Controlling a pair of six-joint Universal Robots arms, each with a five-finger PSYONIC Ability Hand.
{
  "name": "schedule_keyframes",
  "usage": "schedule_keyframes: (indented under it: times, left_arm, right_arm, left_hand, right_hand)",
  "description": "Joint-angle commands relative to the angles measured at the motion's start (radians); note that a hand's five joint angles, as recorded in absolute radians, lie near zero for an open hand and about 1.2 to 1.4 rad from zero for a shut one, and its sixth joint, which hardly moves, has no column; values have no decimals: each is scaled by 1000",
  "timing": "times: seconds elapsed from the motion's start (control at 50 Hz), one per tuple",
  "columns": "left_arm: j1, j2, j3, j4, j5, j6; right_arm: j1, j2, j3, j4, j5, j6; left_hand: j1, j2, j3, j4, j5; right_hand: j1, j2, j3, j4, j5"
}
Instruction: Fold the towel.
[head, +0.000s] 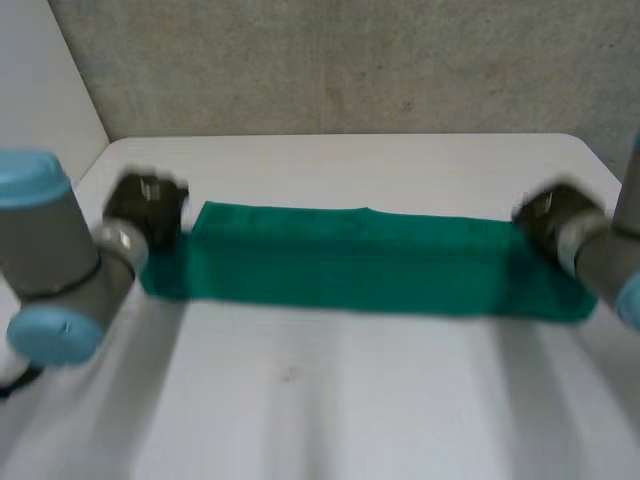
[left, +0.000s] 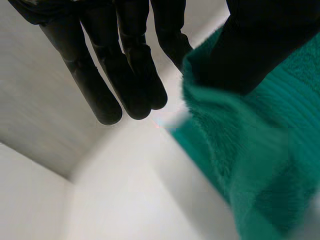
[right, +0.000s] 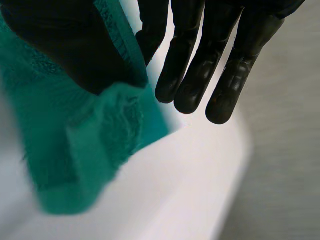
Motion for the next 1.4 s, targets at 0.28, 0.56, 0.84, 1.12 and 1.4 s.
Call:
schedule_keyframes:
  times: [0.28,0.56,0.84,1.12,1.4]
  left_arm:
    - [39,115,37,459,-22,-60]
    - [52,52,-281,473,-7,-90]
    - [65,45,-364,471,-5,-96]
    - [70,52,-383,461,-7,-96]
    - [67,102,-442,407,-10,-91]
  right_arm:
    - [13,-240,-25,-489,-13,295]
    - [12,-4,239,-434,-112,481]
    - [-82,77,337,-376,-117,726]
    - [-195,19,409,-365,-128,815]
    - [-215,5,413,-200,-367,677]
  left_hand:
    - [236,195,200,199,273]
    - [236,195,200,199,273]
    - [236,195,200,199,273]
    - [236,195,200,199,273]
    - [236,195,200,199,273]
  right_hand:
    - [423,218,213,205,240]
    - [423,218,213,205,240]
    - [199,-6,-12,-19,16]
    - [247,42,37,29,64]
    - [423,218,213,205,240]
